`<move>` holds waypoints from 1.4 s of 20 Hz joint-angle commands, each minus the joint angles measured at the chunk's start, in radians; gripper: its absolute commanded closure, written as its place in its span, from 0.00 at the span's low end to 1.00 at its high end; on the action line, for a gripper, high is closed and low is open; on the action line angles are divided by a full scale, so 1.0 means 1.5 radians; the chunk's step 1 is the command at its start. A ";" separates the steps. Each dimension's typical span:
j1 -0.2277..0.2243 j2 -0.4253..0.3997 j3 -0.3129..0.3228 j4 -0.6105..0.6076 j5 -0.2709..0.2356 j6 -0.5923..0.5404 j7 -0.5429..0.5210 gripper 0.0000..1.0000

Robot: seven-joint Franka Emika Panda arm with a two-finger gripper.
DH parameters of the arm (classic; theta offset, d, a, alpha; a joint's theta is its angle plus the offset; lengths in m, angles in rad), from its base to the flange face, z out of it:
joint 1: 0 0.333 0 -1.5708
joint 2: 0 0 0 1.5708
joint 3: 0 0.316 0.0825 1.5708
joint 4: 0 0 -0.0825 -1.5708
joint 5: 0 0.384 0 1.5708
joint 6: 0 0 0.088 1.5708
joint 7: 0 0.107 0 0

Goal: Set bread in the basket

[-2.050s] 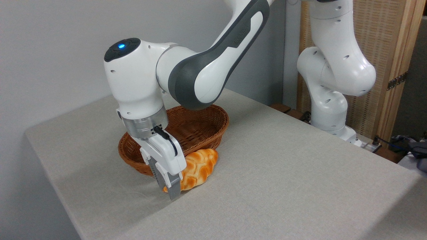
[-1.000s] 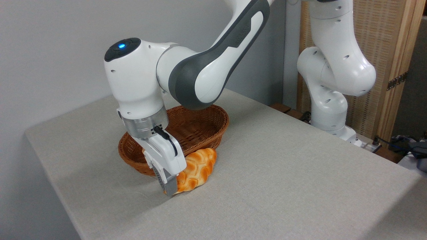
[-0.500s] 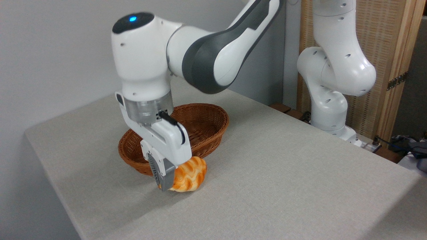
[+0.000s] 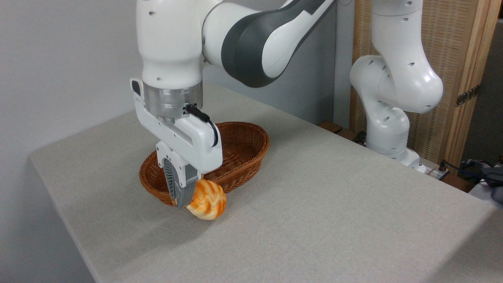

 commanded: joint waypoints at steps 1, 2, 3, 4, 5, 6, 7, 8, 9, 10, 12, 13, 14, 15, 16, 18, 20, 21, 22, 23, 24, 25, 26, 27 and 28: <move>-0.003 -0.012 0.017 0.002 -0.022 -0.016 0.013 1.00; -0.003 -0.013 0.018 0.003 -0.026 -0.016 0.013 1.00; -0.003 -0.013 0.018 0.003 -0.030 -0.016 0.013 1.00; -0.003 -0.019 0.018 0.005 -0.031 -0.016 0.012 1.00; -0.003 -0.025 0.024 0.024 -0.035 -0.017 0.012 1.00; -0.003 -0.027 0.030 0.038 -0.042 -0.023 0.012 1.00; -0.003 -0.026 0.031 0.044 -0.046 -0.027 0.012 1.00; -0.003 -0.026 0.032 0.057 -0.054 -0.033 0.012 1.00; -0.003 -0.026 0.032 0.064 -0.056 -0.035 0.012 1.00; -0.003 -0.027 0.031 0.069 -0.057 -0.040 0.012 1.00; -0.004 -0.028 0.029 0.071 -0.057 -0.051 0.013 1.00; -0.004 -0.028 0.024 0.072 -0.057 -0.055 0.012 1.00; -0.006 -0.028 0.020 0.073 -0.059 -0.059 0.009 1.00; -0.010 -0.028 0.019 0.073 -0.060 -0.059 0.007 1.00; -0.012 -0.029 0.013 0.073 -0.069 -0.059 0.005 1.00; -0.012 -0.028 -0.012 0.073 -0.083 -0.059 0.004 1.00; -0.012 -0.027 -0.033 0.072 -0.084 -0.062 0.001 1.00; -0.012 -0.025 -0.048 0.072 -0.083 -0.075 0.001 1.00; -0.012 -0.023 -0.060 0.072 -0.084 -0.091 0.001 1.00; -0.012 -0.022 -0.064 0.072 -0.083 -0.099 0.001 1.00; -0.013 -0.021 -0.072 0.072 -0.084 -0.114 0.000 1.00; -0.013 -0.021 -0.078 0.072 -0.084 -0.120 0.000 1.00; -0.013 -0.020 -0.090 0.071 -0.083 -0.129 0.000 1.00; -0.012 -0.020 -0.093 0.071 -0.083 -0.136 0.000 1.00; -0.013 -0.019 -0.099 0.070 -0.081 -0.149 -0.001 1.00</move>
